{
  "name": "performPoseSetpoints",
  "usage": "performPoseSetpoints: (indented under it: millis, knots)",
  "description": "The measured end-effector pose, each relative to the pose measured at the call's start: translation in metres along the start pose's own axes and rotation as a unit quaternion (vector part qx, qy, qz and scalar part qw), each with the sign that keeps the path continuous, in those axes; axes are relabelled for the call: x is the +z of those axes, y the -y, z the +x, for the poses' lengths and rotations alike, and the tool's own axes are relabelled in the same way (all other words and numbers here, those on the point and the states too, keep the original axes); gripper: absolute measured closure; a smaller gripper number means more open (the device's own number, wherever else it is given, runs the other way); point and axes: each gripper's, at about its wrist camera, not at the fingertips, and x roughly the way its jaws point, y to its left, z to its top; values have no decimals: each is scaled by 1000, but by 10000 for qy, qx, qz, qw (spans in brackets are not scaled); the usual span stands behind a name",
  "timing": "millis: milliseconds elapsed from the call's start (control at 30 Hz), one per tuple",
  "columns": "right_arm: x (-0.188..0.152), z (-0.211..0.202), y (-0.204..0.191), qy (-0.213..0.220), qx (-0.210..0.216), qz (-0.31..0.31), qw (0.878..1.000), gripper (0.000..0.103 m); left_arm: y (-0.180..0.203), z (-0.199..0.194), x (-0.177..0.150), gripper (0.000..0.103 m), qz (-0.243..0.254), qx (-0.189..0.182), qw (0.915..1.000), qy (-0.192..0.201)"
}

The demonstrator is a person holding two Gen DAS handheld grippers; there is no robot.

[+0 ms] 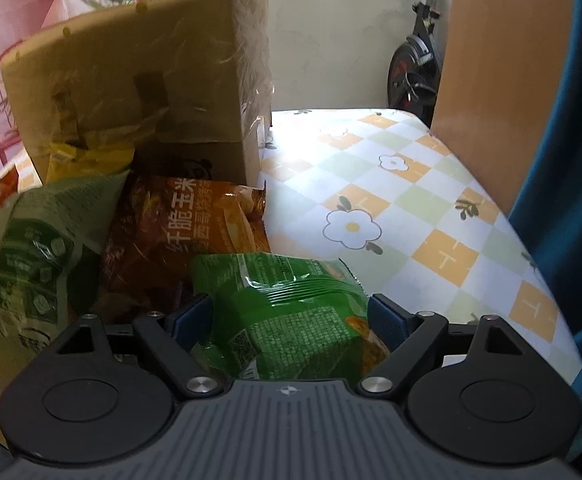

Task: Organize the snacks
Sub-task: 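Lower both tools toward the snack bags in front of the box, then grasp the orange chip bag with left tool while right tool grasps green bag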

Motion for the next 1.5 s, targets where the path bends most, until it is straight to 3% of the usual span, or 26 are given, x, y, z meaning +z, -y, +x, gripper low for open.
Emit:
performPoseSetpoints:
  millis: [233, 633, 900, 1267, 1500]
  knots:
    - [-3, 6, -3, -67, -168, -221, 9996, 9, -1, 4, -1, 7, -1, 64, 9999, -107]
    - [-6, 19, 7, -23, -81, 150, 9999, 1, -13, 14, -8, 5, -128, -77, 9997, -176]
    - [-5, 24, 13, -73, -3, 369, 9993, 0, -22, 7, -9, 22, -218, -268, 9994, -5]
    - [1, -3, 1, 242, 102, -113, 9996, 3, -17, -7, -6, 24, -173, -355, 9989, 269]
    - [-8, -6, -16, 36, 40, -796, 9968, 5, -18, -20, -8, 24, -89, -317, 9985, 447]
